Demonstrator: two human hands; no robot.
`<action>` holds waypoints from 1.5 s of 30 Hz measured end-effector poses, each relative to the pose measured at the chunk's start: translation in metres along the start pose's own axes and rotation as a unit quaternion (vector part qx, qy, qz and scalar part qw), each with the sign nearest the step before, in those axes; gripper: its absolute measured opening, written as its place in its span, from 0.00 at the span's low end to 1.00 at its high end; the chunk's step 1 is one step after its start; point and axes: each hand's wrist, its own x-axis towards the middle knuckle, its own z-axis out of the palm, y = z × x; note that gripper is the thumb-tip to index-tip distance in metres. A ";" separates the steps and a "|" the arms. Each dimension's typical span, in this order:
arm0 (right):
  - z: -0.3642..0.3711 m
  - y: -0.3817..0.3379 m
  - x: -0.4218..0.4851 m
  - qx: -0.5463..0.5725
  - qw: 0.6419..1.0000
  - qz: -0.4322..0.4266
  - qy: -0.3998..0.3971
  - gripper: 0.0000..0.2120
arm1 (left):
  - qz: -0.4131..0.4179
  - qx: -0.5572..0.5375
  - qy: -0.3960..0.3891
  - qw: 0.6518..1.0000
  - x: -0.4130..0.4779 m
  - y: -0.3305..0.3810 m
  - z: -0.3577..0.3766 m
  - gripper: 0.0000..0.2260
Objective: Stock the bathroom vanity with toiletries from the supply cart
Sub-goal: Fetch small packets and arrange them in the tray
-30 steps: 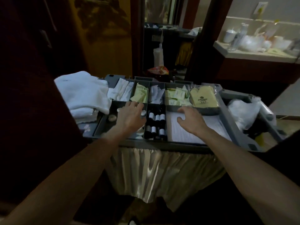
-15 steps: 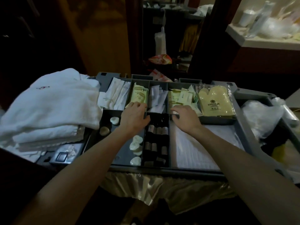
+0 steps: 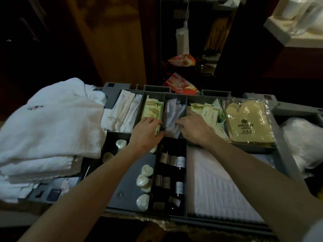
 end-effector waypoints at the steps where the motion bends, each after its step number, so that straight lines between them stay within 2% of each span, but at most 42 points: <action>1: 0.001 -0.001 0.003 0.019 1.000 0.001 -0.009 0.20 | 0.007 0.003 0.001 1.000 0.003 0.000 0.001 0.15; 4: -0.002 -0.009 0.007 0.050 0.997 0.008 -0.052 0.29 | 0.051 0.015 0.006 0.999 0.015 0.000 0.007 0.13; 6: -0.006 -0.011 0.006 0.044 0.996 0.006 -0.071 0.31 | 0.086 0.037 -0.020 0.995 0.022 0.003 0.011 0.16; 9: -0.003 -0.001 0.007 0.036 0.994 -0.015 -0.100 0.28 | 0.127 0.068 -0.053 0.988 0.031 0.008 0.016 0.16; 12: -0.001 0.008 0.010 0.067 0.992 -0.016 -0.106 0.25 | 0.129 0.117 -0.070 0.982 0.039 0.011 0.017 0.15; 15: -0.003 0.005 0.013 0.046 0.993 -0.034 -0.107 0.26 | 0.091 0.136 -0.073 0.984 0.046 0.006 0.018 0.25; 17: -0.003 0.003 0.016 -0.001 0.994 -0.036 -0.106 0.22 | 0.083 0.135 -0.067 0.985 0.049 0.003 0.019 0.27; 19: -0.001 0.003 0.018 -0.043 0.995 -0.035 -0.084 0.17 | 0.089 0.152 -0.072 0.982 0.051 0.005 0.018 0.26; 21: 0.004 0.003 0.018 -0.044 0.998 -0.038 -0.016 0.10 | 0.092 0.162 -0.078 0.979 0.053 0.007 0.015 0.27; 24: 0.010 0.009 0.014 0.027 0.997 -0.023 0.071 0.08 | 0.076 0.155 -0.086 0.981 0.058 0.007 0.013 0.29; 26: 0.010 0.020 0.005 0.090 0.989 0.003 0.117 0.07 | 0.047 0.141 -0.087 0.985 0.065 0.005 0.015 0.21; 29: 0.009 0.037 -0.018 0.215 0.957 0.067 0.185 0.06 | 0.008 0.103 -0.077 0.992 0.074 0.007 0.017 0.14; 32: 0.003 0.050 -0.036 0.355 0.885 0.185 0.240 0.06 | 0.039 0.180 -0.067 0.981 0.077 0.016 0.021 0.15; 34: -0.004 0.058 -0.041 0.463 0.819 0.260 0.217 0.09 | 0.063 0.239 -0.064 0.967 0.082 0.028 0.020 0.19; 36: -0.012 0.060 -0.045 0.551 0.761 0.291 0.178 0.04 | 0.082 0.277 -0.079 0.954 0.088 0.040 0.022 0.25; 37: -0.013 0.061 -0.048 0.571 0.745 0.300 0.170 0.03 | 0.089 0.295 -0.085 0.948 0.090 0.045 0.024 0.27; 40: -0.014 0.062 -0.053 0.590 0.720 0.323 0.169 0.04 | 0.080 0.327 -0.096 0.937 0.091 0.052 0.031 0.28; 45: -0.011 0.067 -0.056 0.602 0.712 0.330 0.150 0.06 | 0.066 0.349 -0.112 0.928 0.097 0.049 0.039 0.25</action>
